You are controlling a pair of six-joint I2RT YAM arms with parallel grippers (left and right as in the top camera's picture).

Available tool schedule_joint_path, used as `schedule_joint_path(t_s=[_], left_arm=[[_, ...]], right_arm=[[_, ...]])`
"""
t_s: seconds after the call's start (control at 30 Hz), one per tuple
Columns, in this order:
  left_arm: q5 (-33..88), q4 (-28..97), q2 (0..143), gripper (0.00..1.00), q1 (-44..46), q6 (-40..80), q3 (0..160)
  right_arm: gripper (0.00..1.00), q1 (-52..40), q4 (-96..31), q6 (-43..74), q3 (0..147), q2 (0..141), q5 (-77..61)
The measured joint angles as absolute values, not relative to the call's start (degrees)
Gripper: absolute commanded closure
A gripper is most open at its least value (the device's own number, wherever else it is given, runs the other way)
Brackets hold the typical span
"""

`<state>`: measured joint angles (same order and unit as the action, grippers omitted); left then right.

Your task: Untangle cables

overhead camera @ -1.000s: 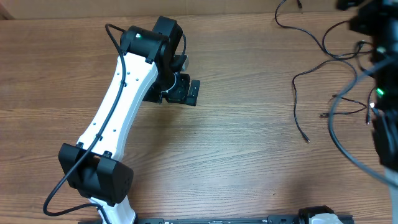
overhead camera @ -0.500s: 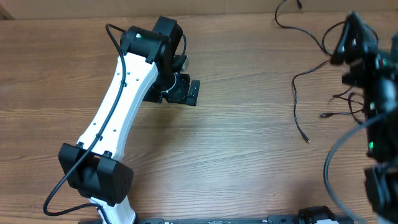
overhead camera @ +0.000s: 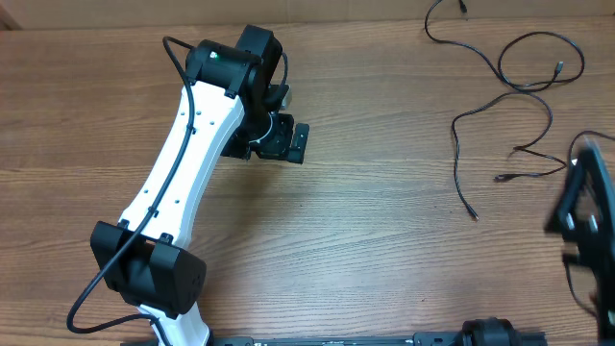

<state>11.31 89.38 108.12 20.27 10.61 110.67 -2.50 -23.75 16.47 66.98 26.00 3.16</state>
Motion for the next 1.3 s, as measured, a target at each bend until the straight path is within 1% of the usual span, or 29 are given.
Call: schedule_joint_path(t_s=[0.13, 0.3, 0.7, 0.93, 1.3], left_arm=[[11.31, 89.41, 108.12, 0.0, 20.27, 10.61, 110.67], [11.31, 89.41, 108.12, 0.0, 20.27, 10.61, 110.67], [11.31, 89.38, 108.12, 0.0, 20.27, 10.61, 110.67], [11.31, 89.41, 108.12, 0.0, 20.27, 10.61, 110.67], [11.31, 89.41, 108.12, 0.0, 20.27, 10.61, 110.67]], right_arm=[[0.0, 2.61, -25.45, 16.47, 67.09, 20.91, 1.39], [0.0, 5.15, -23.53, 16.47, 67.07, 16.95, 0.47], [0.0, 5.28, -25.19, 16.43, 67.42, 9.43, 0.23], [0.0, 5.28, -28.58, 16.43, 74.83, 7.53, 0.25], [0.0, 5.8, -32.14, 16.43, 75.99, 0.73, 0.23]])
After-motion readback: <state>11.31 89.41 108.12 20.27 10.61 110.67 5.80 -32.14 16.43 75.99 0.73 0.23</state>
